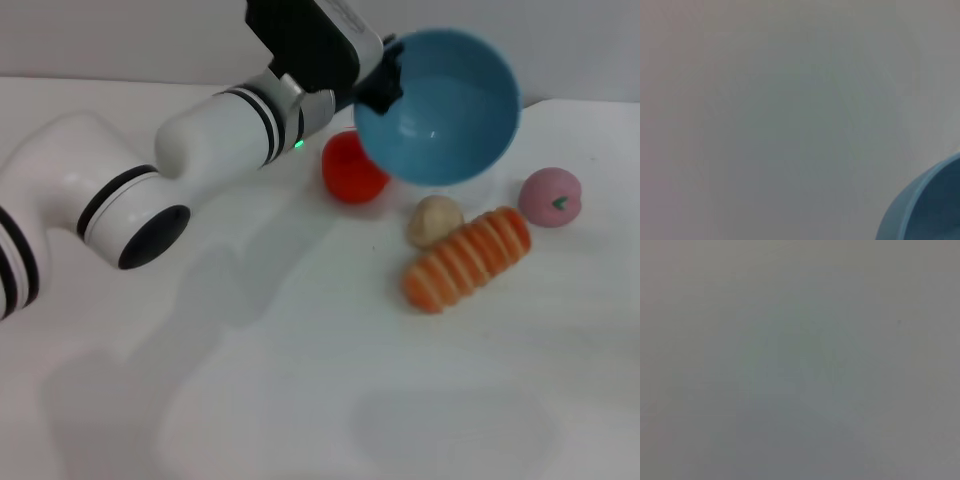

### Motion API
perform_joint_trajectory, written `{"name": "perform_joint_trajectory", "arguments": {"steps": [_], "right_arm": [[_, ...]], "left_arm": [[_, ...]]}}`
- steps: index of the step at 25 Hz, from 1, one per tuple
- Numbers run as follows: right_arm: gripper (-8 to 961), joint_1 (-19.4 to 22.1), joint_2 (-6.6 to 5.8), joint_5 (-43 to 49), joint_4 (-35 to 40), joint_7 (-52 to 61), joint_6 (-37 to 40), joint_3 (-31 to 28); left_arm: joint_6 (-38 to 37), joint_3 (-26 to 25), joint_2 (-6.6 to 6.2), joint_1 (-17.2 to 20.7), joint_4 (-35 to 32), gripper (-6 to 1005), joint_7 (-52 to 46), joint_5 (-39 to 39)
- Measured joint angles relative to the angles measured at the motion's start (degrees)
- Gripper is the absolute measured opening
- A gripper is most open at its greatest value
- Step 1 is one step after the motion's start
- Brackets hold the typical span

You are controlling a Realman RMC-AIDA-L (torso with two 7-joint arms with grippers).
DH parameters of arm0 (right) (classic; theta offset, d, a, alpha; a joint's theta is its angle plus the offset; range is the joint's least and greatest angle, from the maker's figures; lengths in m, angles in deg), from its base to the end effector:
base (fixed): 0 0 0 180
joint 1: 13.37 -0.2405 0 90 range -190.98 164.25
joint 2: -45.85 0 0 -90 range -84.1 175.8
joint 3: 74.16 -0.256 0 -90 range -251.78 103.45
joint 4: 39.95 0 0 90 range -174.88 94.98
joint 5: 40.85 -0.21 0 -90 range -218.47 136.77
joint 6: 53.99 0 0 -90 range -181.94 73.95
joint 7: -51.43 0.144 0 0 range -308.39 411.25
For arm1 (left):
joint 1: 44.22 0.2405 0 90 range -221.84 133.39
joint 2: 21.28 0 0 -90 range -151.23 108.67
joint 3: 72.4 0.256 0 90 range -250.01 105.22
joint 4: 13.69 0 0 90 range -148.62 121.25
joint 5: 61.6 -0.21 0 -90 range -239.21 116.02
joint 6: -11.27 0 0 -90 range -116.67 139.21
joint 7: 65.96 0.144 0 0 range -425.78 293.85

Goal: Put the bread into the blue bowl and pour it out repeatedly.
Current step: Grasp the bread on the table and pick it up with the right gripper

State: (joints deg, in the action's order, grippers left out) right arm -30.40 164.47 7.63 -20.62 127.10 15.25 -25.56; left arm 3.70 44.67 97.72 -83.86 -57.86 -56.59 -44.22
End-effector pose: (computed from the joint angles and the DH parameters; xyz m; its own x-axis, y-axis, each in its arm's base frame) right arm 0.3569 0.3129 0.0467 0.0361 -0.1101 -0.9933 -0.9772 -0.2119 -0.0120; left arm -0.1436 0.4215 -0.0987 0.9709 -0.0137 0.2392 0.1829 -0.6025 -0.7769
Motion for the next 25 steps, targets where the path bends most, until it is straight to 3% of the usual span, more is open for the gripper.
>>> {"name": "perform_joint_trajectory", "arguments": {"steps": [2,5,8,15,17,20,25], "right_arm": [[500,-0.04,-0.03,0.13,0.00,0.00,0.02,0.00],[500,-0.25,-0.09,0.39,0.12,-0.26,0.02,0.24],[500,-0.68,-0.20,1.85,0.55,-0.78,0.03,0.65],[500,-3.00,-0.82,12.99,6.76,2.08,0.59,0.80],[500,-4.07,-1.42,19.45,9.45,6.65,0.08,0.81],[500,-6.11,-2.33,30.67,14.22,15.42,-0.34,0.81],[500,-8.60,-2.30,52.26,25.56,29.70,-0.58,0.79]], "left_arm": [[-7.03,-0.87,-0.01,1.52,-0.08,-2,-0.05,0.84],[-10.47,-2.21,-0.04,2.60,-0.47,-3,-0.06,2.91],[-9.07,-4.77,-0.39,2.92,-1.60,-3,-0.09,6.26],[20.72,-18.12,-0.98,-1.88,-3.13,-1,0.43,7.25],[29.97,-21.27,-1.28,-2.32,-4.61,0,0.51,6.89],[35.78,-22.77,-1.46,-2.14,-6.55,0,0.57,6.47],[50.65,-27.90,-1.35,-1.47,-12.54,0,0.62,2.63]]}}
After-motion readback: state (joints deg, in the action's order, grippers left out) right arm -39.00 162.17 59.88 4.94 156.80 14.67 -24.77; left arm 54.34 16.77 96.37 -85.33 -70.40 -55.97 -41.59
